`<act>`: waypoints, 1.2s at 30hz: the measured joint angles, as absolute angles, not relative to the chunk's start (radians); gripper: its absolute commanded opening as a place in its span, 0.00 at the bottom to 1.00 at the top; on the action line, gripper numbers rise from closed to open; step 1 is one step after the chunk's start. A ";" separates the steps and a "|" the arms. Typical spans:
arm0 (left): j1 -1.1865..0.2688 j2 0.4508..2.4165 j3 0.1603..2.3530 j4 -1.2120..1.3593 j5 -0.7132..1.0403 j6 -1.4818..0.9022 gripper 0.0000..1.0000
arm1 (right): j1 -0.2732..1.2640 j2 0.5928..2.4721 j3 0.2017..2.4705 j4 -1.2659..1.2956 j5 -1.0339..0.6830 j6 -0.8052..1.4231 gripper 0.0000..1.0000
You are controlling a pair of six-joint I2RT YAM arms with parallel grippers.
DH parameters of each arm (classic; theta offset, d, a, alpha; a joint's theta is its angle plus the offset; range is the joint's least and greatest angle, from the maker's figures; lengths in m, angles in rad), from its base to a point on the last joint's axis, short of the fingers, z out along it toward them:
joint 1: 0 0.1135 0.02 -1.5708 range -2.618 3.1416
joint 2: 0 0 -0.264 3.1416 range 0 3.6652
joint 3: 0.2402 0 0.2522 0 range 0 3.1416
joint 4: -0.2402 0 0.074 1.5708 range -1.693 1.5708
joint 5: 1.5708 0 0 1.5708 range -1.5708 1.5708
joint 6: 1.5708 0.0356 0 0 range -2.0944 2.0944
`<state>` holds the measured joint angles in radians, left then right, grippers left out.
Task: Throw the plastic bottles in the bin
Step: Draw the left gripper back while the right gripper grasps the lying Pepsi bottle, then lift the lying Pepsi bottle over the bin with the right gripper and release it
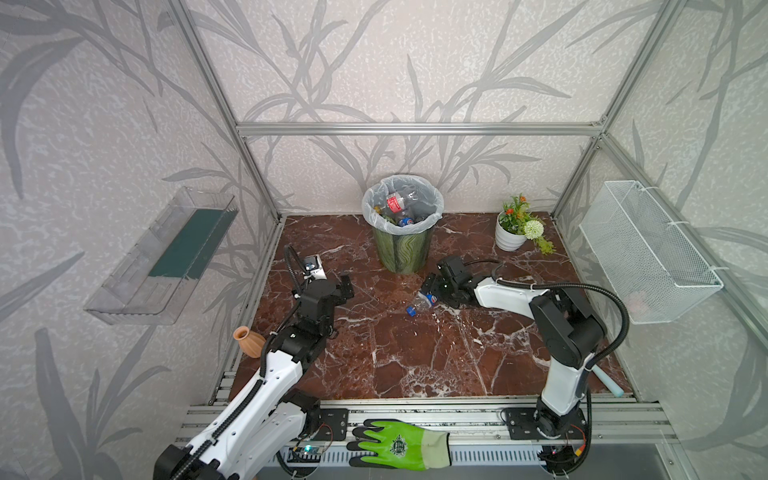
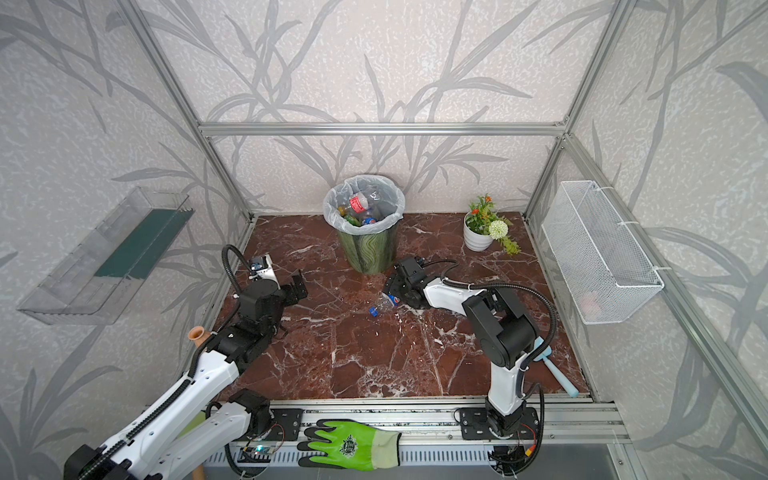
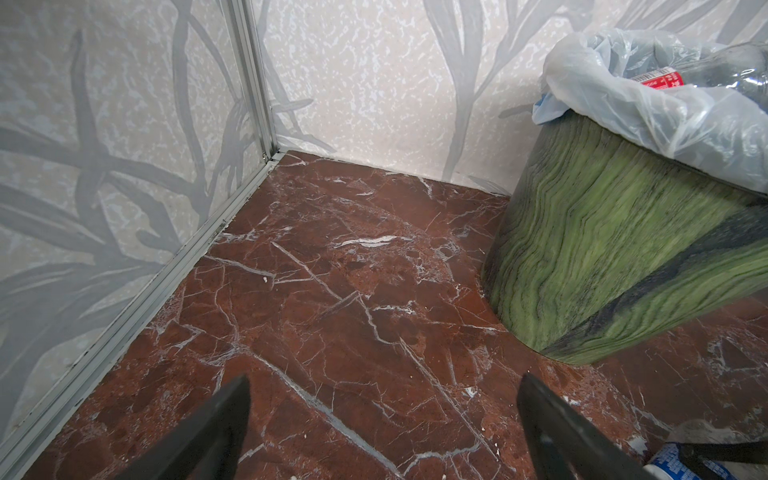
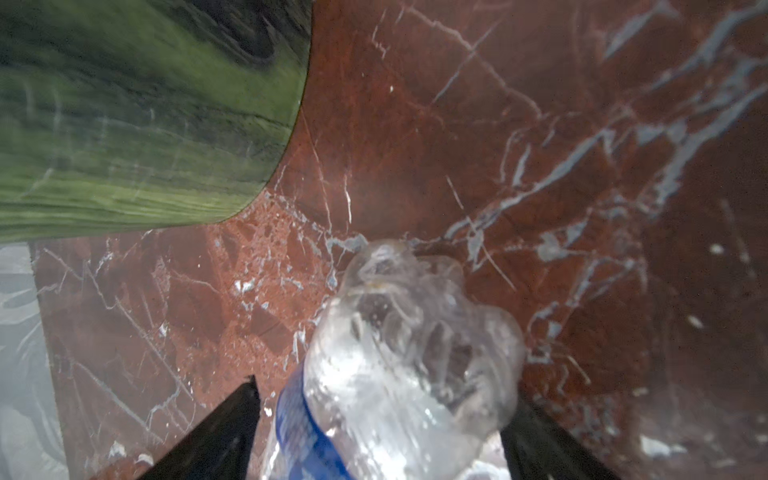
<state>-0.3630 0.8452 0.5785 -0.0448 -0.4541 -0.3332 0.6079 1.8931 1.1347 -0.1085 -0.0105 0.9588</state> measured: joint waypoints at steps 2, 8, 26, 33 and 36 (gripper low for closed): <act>-0.361 0.845 0.579 -0.045 -0.454 -0.333 0.99 | 0.608 1.911 1.168 -0.147 0.000 0.949 0.89; -0.354 0.845 0.579 -0.045 -0.453 -0.332 0.99 | 0.608 1.966 1.259 -0.252 0.029 0.794 0.78; -0.345 0.864 0.579 -0.044 -0.447 -0.332 0.99 | 0.614 2.007 1.320 -0.307 0.019 0.600 0.46; -0.344 0.886 0.579 -0.045 -0.446 -0.335 0.99 | 0.606 1.917 1.203 -0.265 0.019 0.603 0.45; -0.343 0.895 0.579 -0.047 -0.449 -0.348 0.99 | 0.596 1.845 1.139 -0.219 0.015 0.606 0.44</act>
<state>-0.3428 0.8948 0.5789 -0.0475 -0.4492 -0.3481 0.5961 1.8450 1.1389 -0.2188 0.0151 0.6056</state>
